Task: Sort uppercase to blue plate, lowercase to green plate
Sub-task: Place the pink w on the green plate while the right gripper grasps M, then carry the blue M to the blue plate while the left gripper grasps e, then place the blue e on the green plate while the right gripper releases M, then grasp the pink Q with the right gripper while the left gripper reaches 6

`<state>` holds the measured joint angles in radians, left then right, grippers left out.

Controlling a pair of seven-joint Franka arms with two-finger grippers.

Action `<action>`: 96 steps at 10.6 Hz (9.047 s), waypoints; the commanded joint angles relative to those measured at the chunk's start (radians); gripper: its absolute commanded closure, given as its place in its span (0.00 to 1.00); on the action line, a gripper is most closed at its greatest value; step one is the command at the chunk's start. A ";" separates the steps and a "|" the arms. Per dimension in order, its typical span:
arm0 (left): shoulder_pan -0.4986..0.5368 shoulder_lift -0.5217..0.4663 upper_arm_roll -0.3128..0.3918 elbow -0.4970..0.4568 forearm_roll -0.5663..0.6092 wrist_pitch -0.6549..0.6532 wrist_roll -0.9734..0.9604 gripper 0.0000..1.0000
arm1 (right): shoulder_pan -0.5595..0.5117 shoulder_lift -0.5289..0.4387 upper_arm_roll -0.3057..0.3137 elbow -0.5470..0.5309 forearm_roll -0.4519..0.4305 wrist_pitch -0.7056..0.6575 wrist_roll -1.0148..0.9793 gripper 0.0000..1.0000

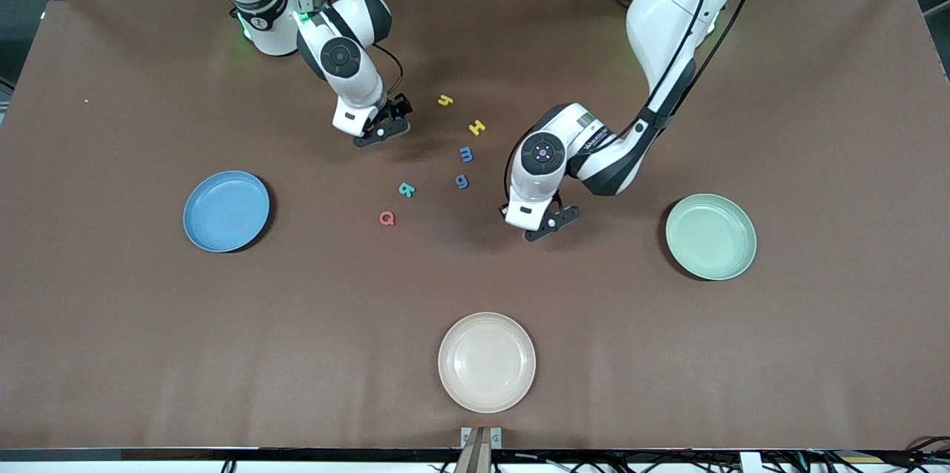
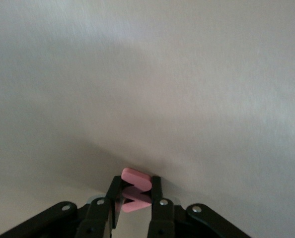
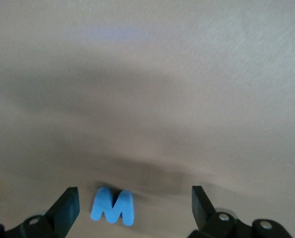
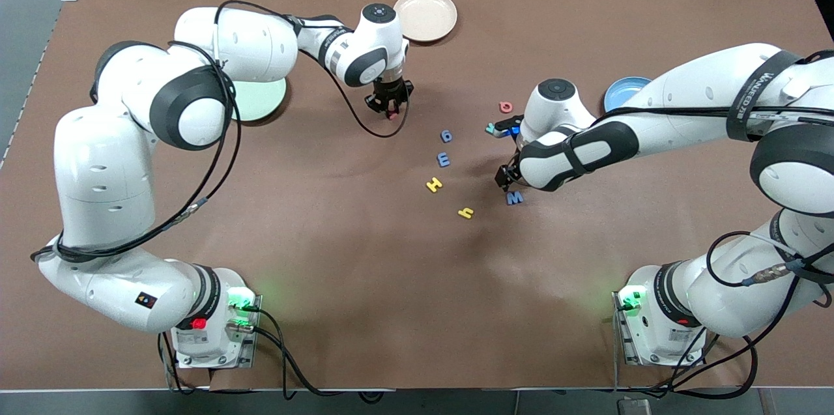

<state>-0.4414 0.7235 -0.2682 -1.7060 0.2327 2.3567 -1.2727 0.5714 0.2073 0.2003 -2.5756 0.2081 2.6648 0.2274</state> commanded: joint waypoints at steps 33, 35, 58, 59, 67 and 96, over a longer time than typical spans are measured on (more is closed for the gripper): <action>-0.049 -0.010 -0.200 0.005 0.073 -0.040 -0.224 0.06 | -0.016 -0.029 -0.019 -0.014 0.126 -0.081 -0.195 0.66; -0.077 -0.009 -0.192 0.006 0.073 -0.040 -0.263 0.08 | -0.016 -0.039 -0.090 0.020 0.126 -0.169 -0.275 0.67; 0.068 -0.087 -0.174 0.065 0.205 -0.187 -0.130 1.00 | -0.099 0.230 -0.642 0.499 -0.193 -0.414 -0.813 0.14; 0.151 -0.117 -0.174 0.065 0.204 -0.232 -0.012 1.00 | -0.073 0.203 -0.642 0.499 -0.182 -0.430 -0.795 0.15; 0.509 -0.087 -0.026 0.062 0.116 -0.252 0.911 0.85 | 0.025 0.037 -0.529 0.499 -0.182 -0.506 -0.262 0.15; -0.272 0.108 0.104 0.321 -0.092 -0.175 -0.221 0.32 | 0.051 0.366 -0.289 0.585 -0.179 -0.086 0.107 0.43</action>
<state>-0.6876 0.8085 -0.1843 -1.4260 0.1628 2.1857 -1.4524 0.6356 0.5679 -0.0967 -1.9972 0.0218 2.5989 0.3716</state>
